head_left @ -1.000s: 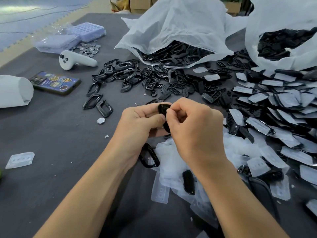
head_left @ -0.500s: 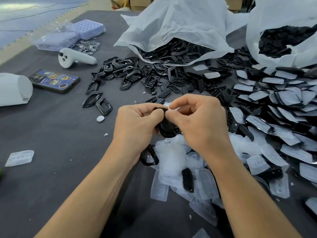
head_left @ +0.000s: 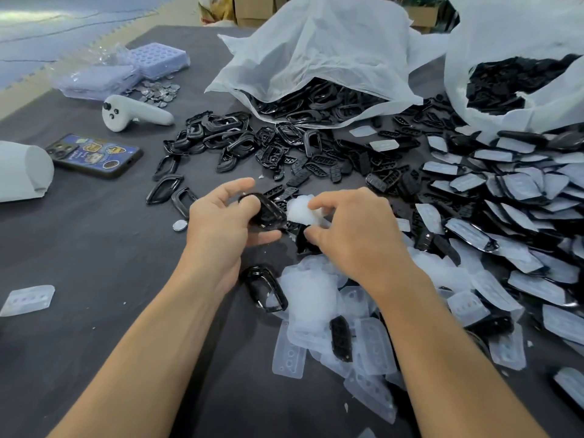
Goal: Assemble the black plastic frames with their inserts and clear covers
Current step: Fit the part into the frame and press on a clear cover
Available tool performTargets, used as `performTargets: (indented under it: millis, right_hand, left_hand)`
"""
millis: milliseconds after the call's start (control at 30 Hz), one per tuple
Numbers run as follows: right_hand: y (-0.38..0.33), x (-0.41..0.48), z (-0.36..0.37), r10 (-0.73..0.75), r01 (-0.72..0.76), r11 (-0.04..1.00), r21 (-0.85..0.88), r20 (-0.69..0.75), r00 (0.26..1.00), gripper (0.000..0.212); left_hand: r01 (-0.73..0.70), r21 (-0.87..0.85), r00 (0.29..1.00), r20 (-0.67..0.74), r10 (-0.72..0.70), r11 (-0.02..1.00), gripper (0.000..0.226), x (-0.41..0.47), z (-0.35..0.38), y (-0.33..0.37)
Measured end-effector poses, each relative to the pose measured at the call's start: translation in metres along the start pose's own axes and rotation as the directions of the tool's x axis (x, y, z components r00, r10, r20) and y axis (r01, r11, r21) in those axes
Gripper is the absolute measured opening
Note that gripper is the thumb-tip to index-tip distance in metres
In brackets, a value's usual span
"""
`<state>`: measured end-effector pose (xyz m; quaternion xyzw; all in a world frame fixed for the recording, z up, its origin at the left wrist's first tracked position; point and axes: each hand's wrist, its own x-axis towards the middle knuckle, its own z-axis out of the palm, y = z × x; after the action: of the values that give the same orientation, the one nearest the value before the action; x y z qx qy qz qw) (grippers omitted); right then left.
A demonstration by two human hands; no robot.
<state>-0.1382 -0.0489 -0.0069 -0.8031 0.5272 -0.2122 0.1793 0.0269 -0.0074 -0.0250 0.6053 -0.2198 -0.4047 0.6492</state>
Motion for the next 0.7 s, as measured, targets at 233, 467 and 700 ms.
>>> performTargets:
  millis: [233,467,700]
  right_hand:
    - [0.008,-0.005,0.002,0.033,-0.032,0.999,0.037,-0.032,0.999,0.020]
    - [0.006,-0.006,0.001,0.010,-0.004,0.997,0.079,-0.083,0.996,0.018]
    - [0.002,-0.009,-0.001,0.073,-0.061,0.994,0.095,-0.124,0.990,0.006]
  left_hand:
    - [-0.086,0.172,0.981,0.186,0.053,0.981,0.042,-0.002,-0.002,-0.002]
    - [-0.199,0.434,0.937,0.348,0.040,0.879,0.045,-0.012,0.009,-0.008]
    - [-0.107,0.364,0.978,0.208,0.031,0.925,0.037,-0.011,0.010,-0.008]
